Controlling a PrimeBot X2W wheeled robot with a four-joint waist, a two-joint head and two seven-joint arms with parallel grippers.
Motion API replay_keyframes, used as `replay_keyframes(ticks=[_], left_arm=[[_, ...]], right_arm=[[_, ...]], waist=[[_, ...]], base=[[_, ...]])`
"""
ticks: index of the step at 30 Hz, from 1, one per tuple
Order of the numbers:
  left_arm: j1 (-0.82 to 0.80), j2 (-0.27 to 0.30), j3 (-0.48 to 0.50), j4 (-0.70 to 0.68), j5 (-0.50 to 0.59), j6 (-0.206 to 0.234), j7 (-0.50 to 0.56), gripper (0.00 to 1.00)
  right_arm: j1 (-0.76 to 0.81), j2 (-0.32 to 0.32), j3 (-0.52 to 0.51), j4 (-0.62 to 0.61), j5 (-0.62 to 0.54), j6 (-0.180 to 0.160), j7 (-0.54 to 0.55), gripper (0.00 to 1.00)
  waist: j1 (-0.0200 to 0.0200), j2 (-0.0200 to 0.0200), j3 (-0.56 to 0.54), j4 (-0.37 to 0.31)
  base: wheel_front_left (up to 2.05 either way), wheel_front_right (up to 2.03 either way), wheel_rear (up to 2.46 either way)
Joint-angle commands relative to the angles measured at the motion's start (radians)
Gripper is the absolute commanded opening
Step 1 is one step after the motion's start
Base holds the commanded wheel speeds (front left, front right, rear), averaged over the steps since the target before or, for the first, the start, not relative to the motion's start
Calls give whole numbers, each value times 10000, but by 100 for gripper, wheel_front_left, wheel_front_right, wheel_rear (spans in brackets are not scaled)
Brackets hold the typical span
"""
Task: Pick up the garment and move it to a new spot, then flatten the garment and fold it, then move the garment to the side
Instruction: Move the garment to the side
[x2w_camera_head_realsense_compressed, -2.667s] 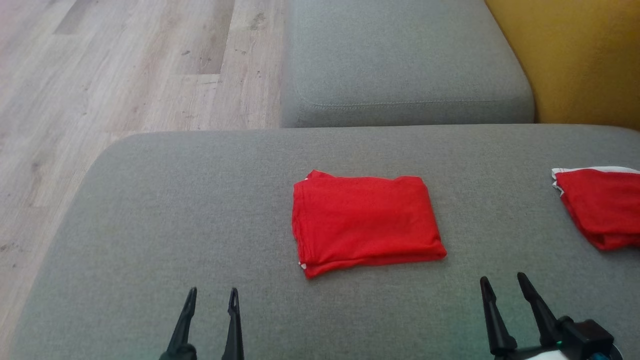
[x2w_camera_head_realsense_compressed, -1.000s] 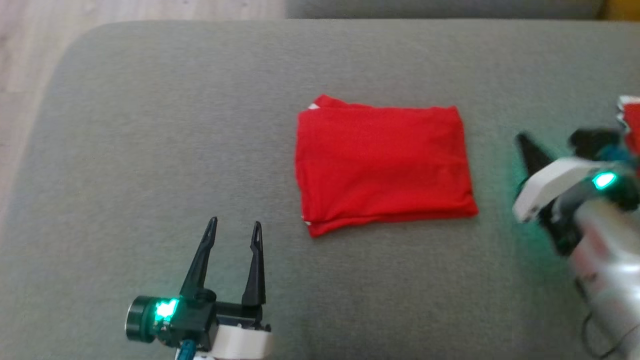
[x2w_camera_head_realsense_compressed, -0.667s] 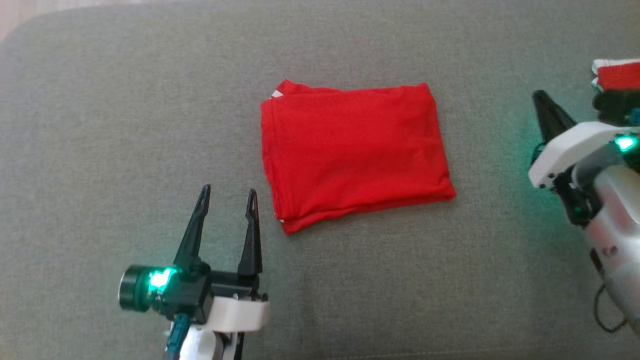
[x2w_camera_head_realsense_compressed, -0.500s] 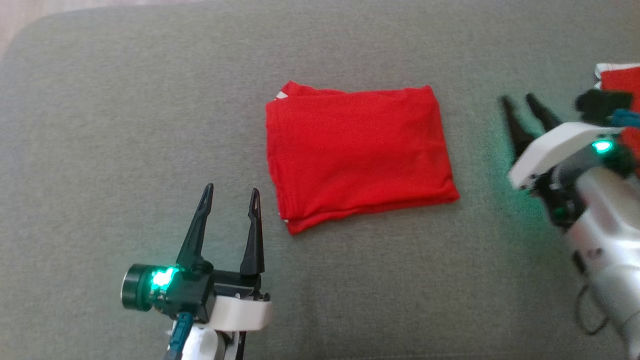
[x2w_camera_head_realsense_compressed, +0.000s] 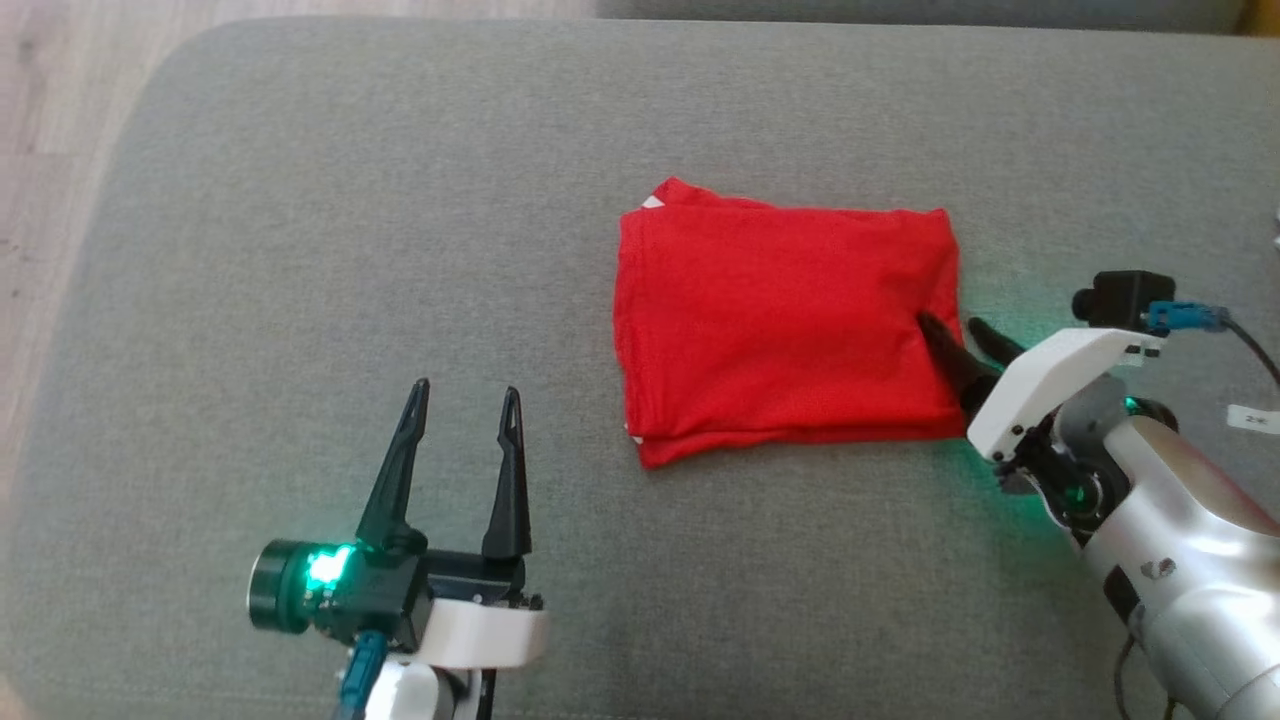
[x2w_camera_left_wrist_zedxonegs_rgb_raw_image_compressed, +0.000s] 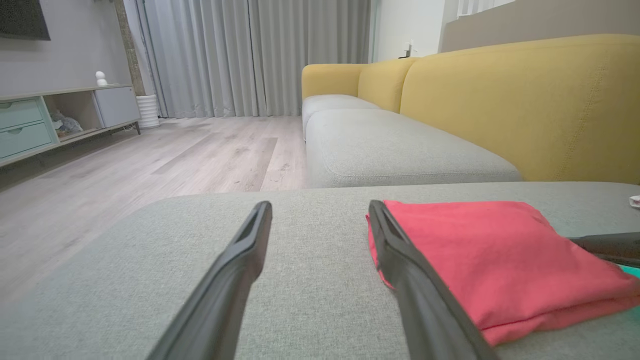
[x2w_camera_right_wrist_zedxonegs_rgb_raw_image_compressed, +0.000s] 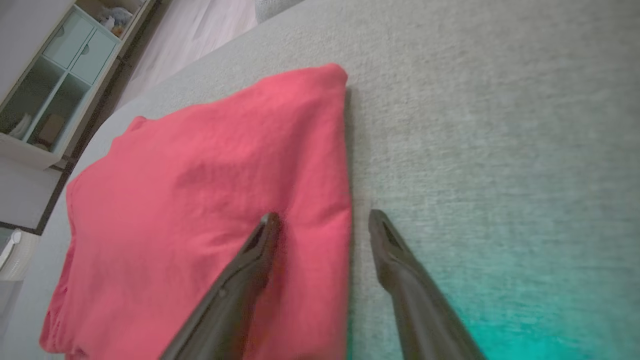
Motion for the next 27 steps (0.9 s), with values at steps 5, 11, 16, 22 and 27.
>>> replay_keyframes(ticks=[5,11,16,22,27], left_arm=[[22,-37,270,-306,-109,131,-80,100],[87,-37,353,-350,-87,168,-80,100],[94,-37,399,-413,23,103,-80,100],[-11,-21,490,-476,212,6,-80,100],[-176,20,535,-476,348,-106,-80,100]], right_arm=[[-43,-118,539,-132,128,65,-116,0],[-391,-514,647,66,-92,65,-867,0],[-915,-1027,768,184,-264,65,-1244,0],[-1629,-1919,926,352,-475,65,-1411,0],[-2103,-2898,944,410,-558,65,-1352,0]], waist=[[1,0,-84,88],[1,0,-153,-121],[1,0,-4,-527],[1,0,399,-1029],[1,0,799,-1342]], base=[[0,0,0],[0,0,0],[0,0,0],[0,0,0],[0,0,0]])
